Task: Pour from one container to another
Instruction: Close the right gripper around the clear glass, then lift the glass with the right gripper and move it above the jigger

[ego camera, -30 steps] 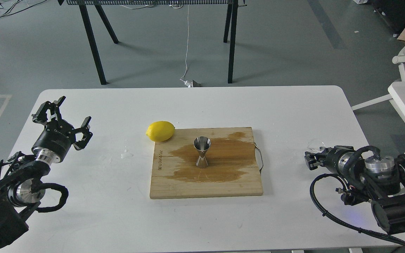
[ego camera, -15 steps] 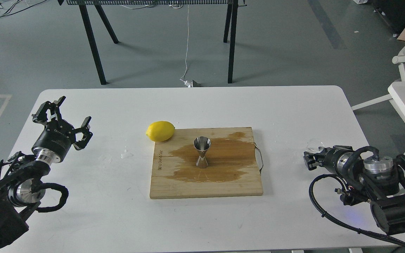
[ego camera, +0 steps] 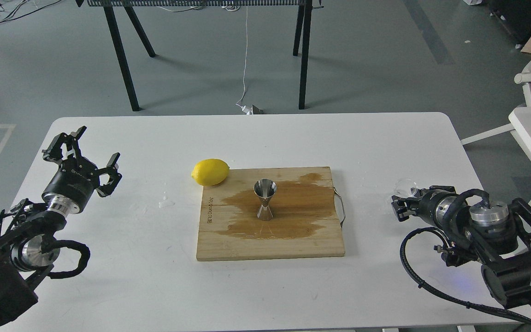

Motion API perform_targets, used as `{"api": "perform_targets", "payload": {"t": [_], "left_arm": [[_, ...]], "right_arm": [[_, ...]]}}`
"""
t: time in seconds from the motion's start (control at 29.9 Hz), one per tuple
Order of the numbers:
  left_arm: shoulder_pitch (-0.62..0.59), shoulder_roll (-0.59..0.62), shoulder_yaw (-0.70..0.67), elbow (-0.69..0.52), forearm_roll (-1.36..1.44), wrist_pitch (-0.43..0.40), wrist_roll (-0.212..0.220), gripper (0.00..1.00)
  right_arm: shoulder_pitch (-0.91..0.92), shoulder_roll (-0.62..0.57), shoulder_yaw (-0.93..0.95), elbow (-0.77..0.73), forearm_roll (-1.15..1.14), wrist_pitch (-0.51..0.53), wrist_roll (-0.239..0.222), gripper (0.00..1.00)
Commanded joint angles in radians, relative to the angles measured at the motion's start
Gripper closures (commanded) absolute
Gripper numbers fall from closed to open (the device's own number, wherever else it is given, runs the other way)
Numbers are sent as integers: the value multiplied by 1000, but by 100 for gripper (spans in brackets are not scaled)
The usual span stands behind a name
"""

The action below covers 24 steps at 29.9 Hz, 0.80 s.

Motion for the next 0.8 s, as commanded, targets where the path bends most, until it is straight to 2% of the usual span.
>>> {"api": "perform_targets", "payload": {"t": [0.0,0.77], "left_arm": [[0,0,0,0,0,0,0,5],[0,-11,2,0,0,0,0,5]], "right_arm": [[-1,0,0,44,-37,0,0,57],[69,50,-189,272,-296,0,-3,58]]}}
